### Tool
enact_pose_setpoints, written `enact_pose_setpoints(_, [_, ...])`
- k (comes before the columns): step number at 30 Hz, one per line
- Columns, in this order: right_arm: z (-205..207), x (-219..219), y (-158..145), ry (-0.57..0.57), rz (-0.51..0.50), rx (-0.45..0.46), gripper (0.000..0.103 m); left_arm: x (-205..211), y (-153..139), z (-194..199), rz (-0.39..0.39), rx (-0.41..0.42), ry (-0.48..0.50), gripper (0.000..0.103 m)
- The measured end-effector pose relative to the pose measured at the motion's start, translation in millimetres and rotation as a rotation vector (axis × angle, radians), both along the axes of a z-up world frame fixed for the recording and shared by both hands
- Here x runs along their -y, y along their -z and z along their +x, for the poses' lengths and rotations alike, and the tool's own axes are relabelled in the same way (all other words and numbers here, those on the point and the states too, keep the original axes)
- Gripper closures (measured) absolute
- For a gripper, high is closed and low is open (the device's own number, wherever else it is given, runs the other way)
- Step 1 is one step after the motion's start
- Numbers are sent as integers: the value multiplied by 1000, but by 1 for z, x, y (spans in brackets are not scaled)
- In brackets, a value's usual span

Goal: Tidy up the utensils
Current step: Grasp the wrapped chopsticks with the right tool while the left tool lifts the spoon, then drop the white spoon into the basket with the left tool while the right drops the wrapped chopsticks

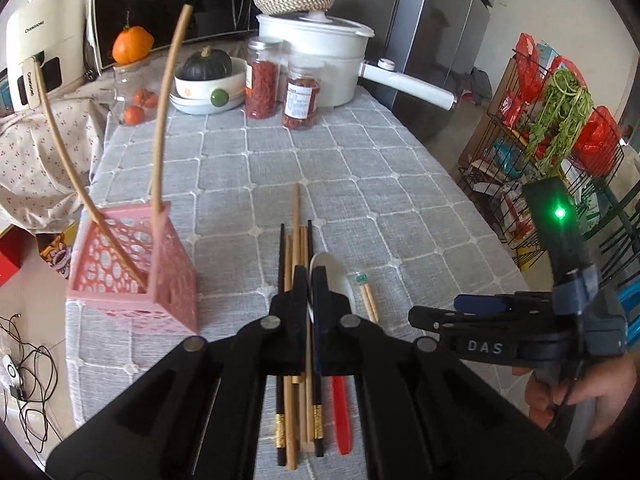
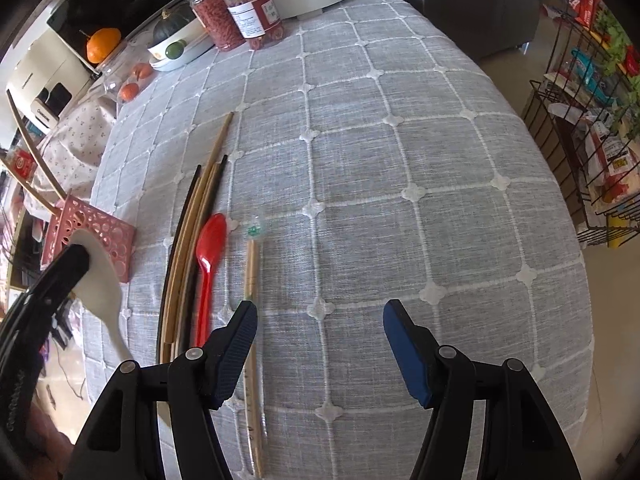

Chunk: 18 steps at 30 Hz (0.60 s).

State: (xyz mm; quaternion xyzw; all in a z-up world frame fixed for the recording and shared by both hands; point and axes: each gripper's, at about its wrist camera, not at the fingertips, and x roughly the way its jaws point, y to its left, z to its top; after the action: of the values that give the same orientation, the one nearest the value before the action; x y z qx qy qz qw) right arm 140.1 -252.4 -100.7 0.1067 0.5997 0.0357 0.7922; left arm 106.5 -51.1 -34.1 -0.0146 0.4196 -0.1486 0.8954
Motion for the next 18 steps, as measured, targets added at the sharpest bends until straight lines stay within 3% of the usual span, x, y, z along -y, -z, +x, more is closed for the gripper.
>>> enact_pose_setpoints(6, [12, -28, 11, -56, 18, -16, 57, -32, -16, -13, 15, 45, -29, 100])
enact_pose_setpoints(18, [33, -58, 29, -119, -72, 12, 93, -72, -30, -28, 4, 80, -71, 100])
